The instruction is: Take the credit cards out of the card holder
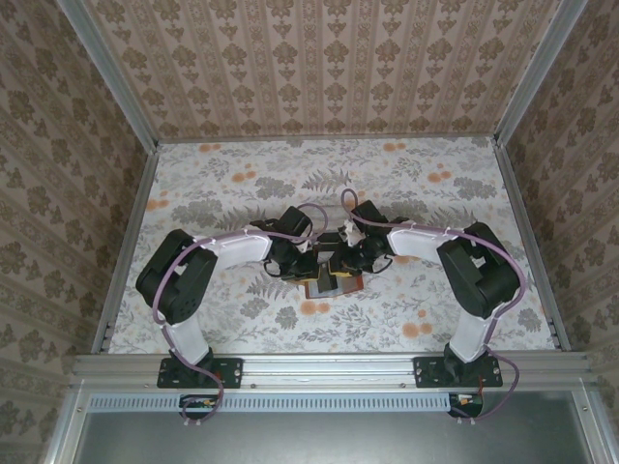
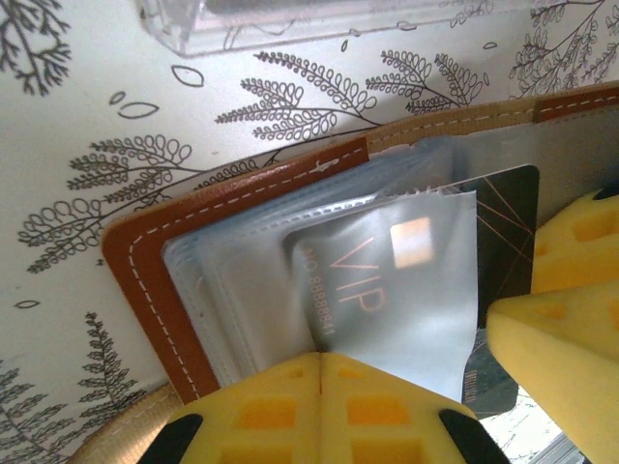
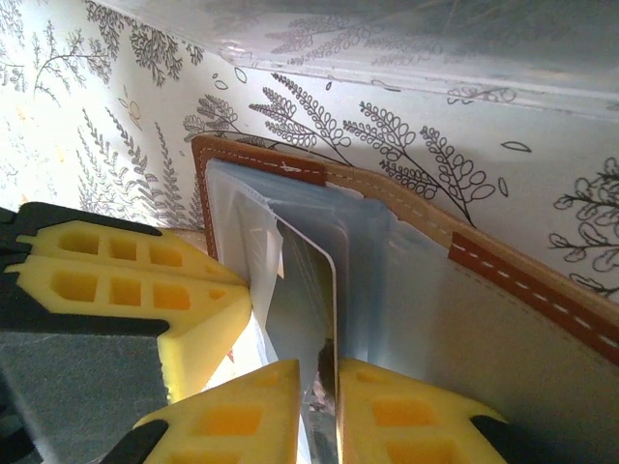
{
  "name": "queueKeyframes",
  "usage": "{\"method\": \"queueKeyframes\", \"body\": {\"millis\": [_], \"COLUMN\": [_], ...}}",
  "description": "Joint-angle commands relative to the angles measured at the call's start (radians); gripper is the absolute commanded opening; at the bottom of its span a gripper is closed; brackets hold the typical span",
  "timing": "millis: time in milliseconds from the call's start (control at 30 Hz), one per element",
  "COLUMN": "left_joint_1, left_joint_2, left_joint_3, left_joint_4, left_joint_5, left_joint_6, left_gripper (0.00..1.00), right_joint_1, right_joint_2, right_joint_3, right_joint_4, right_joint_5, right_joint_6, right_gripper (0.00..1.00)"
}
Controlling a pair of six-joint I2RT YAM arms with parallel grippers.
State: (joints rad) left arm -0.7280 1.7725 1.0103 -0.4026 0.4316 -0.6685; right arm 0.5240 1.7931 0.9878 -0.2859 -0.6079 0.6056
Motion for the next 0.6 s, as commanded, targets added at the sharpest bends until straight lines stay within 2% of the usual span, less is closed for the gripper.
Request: {"method": "queueKeyframes", "body": {"millis": [0,167,367,567], "left_joint_1": [-0.005,-0.004,-0.005,-0.005], "left_joint_2": [0.031,0.015,-0.008,-0.016], "left_joint_3": [0.001,-0.004,-0.006,-0.006], "left_joint_4": [-0.073,-0.074,-0.079,-0.074], "left_joint_5": [-0.048,-0.051,-0.053,-0.047], "left_joint_6": [0.014,0.014,0.013,0.009], "left_gripper": [0.07,0.09,0.1,0.11], "right_joint_1": [0.001,0.001,-0.017,-0.046], "right_joint_2": [0.01,-0.027,-0.074,-0.122], "right_joint_3": [-0.012,-0.011,0.002,0.005], "right_joint_4": [0.03,-0.017,-0.141,-0.224], "right_joint_5": [-0.051,0.014,0.114,0.162], "right_joint_6": [0.0,-0.022,-0.079,-0.127], "right_gripper": [0.17,0.1,0.09,0.09]}}
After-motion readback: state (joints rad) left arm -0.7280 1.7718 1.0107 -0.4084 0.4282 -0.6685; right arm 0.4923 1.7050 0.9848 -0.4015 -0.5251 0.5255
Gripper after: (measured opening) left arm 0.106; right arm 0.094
